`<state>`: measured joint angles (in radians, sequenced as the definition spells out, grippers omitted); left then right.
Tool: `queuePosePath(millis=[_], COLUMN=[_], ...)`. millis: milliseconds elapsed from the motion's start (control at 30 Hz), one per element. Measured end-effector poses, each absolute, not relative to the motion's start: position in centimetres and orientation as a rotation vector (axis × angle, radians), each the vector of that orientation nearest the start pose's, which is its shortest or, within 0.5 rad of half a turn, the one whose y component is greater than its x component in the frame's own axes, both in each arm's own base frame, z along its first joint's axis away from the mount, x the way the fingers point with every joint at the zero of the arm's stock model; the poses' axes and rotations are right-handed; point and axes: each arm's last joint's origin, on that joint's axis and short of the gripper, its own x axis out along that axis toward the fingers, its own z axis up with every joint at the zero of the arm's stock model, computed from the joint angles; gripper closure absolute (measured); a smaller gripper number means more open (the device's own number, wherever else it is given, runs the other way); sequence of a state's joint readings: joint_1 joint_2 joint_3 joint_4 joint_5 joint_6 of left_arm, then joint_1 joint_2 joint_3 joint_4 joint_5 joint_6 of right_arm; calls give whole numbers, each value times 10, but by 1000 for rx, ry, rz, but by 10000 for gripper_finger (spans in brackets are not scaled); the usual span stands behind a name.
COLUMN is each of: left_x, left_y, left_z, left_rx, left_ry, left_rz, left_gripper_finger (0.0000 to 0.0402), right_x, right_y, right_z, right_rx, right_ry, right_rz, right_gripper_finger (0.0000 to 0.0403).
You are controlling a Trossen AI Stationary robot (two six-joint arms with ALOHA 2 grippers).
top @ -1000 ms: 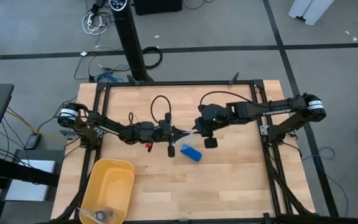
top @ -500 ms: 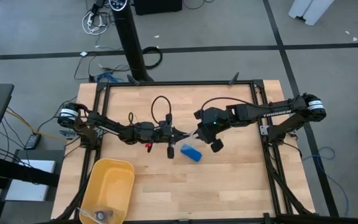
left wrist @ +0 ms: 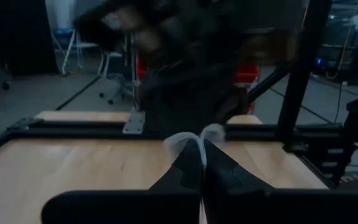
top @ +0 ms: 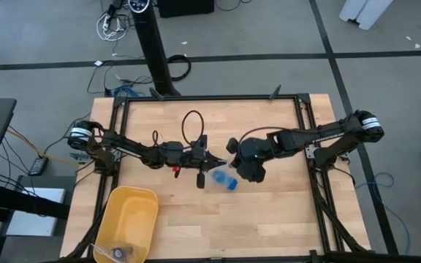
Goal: Roll bandage
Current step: Open the zip bag
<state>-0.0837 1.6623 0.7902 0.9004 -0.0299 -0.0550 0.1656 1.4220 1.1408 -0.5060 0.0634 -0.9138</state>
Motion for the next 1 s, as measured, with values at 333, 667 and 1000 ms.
queuePosePath(millis=[333,667,1000], left_x=[348,350,350], left_y=[-29,-31,-30], left_z=[224,229,229], left_rx=[-61,-62,-69], left_ry=[2,-11,-13], left_rz=[-82,-123,-123], left_gripper_finger=[400,399,399], right_x=[296,297,299], right_y=[72,49,45], right_z=[290,286,287], right_rx=[-1020,-903,-623], right_ry=[635,742,730], right_rz=[412,317,240], right_gripper_finger=[400,399,368])
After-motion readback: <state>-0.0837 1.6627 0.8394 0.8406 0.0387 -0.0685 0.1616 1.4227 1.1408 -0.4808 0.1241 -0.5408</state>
